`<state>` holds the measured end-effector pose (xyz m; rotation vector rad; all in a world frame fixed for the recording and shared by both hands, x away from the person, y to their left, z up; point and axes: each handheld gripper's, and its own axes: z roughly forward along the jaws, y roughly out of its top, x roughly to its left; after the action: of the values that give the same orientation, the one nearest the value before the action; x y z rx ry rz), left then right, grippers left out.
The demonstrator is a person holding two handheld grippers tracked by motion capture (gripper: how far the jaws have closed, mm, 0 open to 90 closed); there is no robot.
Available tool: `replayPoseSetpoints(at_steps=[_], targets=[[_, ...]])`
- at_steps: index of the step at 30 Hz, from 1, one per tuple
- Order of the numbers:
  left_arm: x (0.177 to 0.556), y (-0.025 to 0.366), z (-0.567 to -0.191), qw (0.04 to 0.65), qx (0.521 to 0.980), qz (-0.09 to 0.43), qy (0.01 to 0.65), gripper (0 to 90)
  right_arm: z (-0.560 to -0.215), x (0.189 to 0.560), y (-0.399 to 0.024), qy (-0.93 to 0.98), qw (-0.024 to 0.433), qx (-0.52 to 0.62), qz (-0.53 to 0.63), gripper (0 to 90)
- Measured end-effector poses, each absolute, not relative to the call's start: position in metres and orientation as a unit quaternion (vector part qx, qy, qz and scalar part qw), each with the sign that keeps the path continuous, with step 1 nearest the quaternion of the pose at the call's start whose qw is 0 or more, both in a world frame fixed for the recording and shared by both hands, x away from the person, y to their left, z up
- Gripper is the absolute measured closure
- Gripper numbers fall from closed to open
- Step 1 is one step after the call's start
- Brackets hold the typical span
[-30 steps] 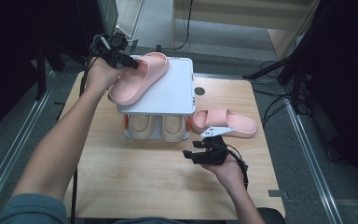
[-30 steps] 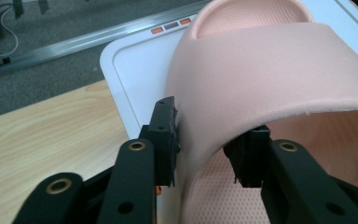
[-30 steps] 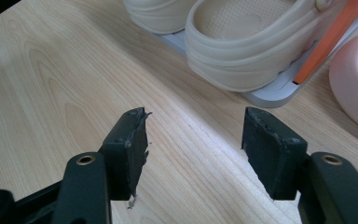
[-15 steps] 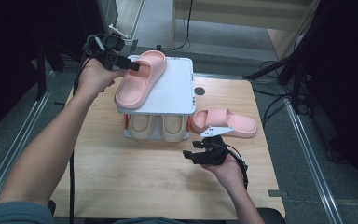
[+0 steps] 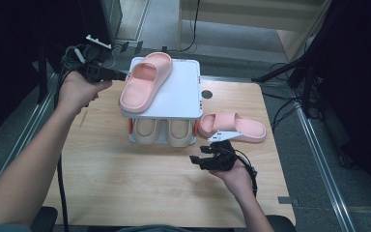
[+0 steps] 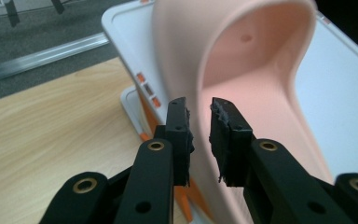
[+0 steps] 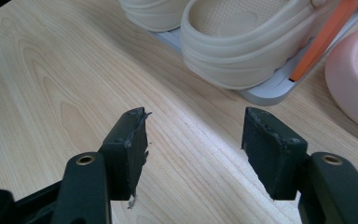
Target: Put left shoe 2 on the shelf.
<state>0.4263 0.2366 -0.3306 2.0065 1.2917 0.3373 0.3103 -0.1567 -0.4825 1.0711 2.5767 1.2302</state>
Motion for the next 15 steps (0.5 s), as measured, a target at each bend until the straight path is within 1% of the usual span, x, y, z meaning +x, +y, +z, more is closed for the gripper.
replayPoseSetpoints(at_steps=[8,15], targets=[[0.42,0.238,-0.355,0.34,0.785,0.13,0.502,76.2,-0.483,0.31,-0.156,0.845,0.044,0.352,0.401,41.0],[0.418,0.232,-0.357,0.343,0.786,0.13,0.497,75.1,-0.483,0.31,-0.156,0.845,0.043,0.352,0.401,41.0]])
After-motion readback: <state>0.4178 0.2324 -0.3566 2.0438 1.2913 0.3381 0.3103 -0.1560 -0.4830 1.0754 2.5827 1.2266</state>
